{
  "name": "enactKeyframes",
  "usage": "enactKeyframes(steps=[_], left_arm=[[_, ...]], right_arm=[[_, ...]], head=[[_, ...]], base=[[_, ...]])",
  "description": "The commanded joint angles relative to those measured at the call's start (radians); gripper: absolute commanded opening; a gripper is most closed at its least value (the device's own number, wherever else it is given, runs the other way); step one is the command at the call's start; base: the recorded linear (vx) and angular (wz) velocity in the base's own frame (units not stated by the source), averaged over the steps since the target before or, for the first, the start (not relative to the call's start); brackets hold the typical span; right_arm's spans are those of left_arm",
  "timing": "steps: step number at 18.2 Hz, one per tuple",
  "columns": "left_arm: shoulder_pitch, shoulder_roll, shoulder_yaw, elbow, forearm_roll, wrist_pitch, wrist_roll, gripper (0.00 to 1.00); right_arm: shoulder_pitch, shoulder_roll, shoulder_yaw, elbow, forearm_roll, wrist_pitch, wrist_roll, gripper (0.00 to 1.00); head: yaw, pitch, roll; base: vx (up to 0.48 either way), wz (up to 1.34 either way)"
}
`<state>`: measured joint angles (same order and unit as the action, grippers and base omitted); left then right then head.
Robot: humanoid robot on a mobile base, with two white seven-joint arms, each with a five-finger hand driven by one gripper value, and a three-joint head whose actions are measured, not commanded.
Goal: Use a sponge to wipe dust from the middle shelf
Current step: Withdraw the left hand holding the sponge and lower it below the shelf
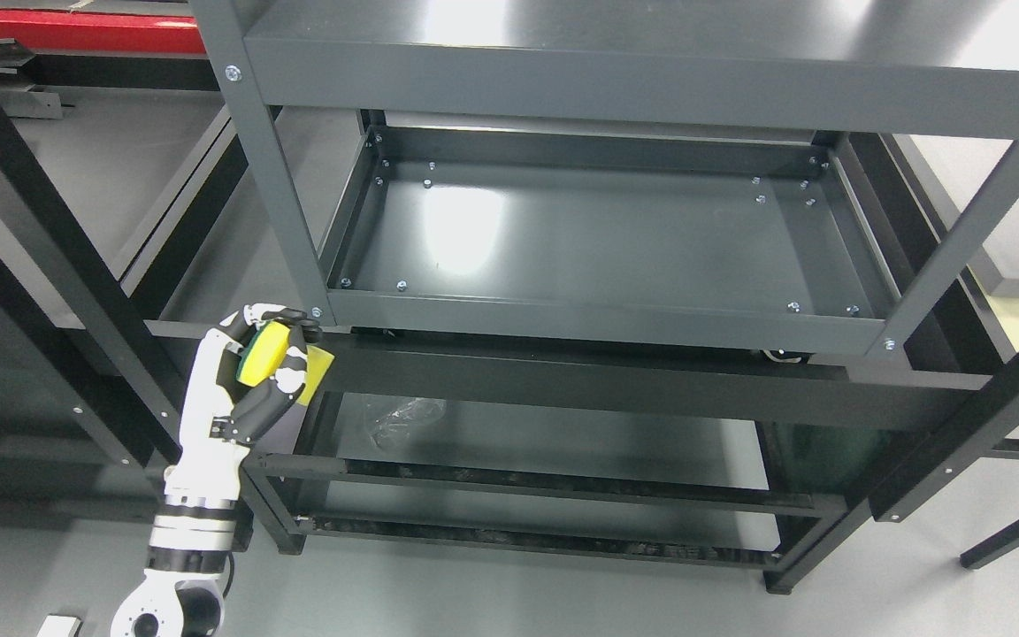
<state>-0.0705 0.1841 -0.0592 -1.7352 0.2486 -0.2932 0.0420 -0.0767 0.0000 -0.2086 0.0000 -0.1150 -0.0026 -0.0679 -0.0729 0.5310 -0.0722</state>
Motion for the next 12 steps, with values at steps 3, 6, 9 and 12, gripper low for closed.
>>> enactKeyframes(steps=[3, 6, 9, 12], left_arm=[[0.017, -0.026, 0.019, -0.026, 0.000, -0.001, -0.008, 0.00], [0.017, -0.026, 0.016, -0.026, 0.000, -0.003, -0.010, 0.00], [0.017, -0.026, 0.016, -0.026, 0.000, -0.001, -0.010, 0.00], [0.015, -0.025, 0.016, -0.026, 0.000, -0.001, -0.010, 0.00]], right_arm=[[0.000, -0.017, 0.000, -0.017, 0.000, 0.075, -0.004, 1.00], [0.000, -0.017, 0.000, -0.017, 0.000, 0.073, -0.004, 1.00], [0.000, -0.017, 0.000, -0.017, 0.000, 0.073, -0.004, 1.00], [0.000, -0.017, 0.000, -0.017, 0.000, 0.073, -0.004, 1.00]], head=[[0.0000, 0.000, 0.000], [0.0000, 0.000, 0.000], [0.0000, 0.000, 0.000], [0.0000, 0.000, 0.000]], base=[[0.000, 0.00], [0.000, 0.00], [0.000, 0.00], [0.000, 0.00]])
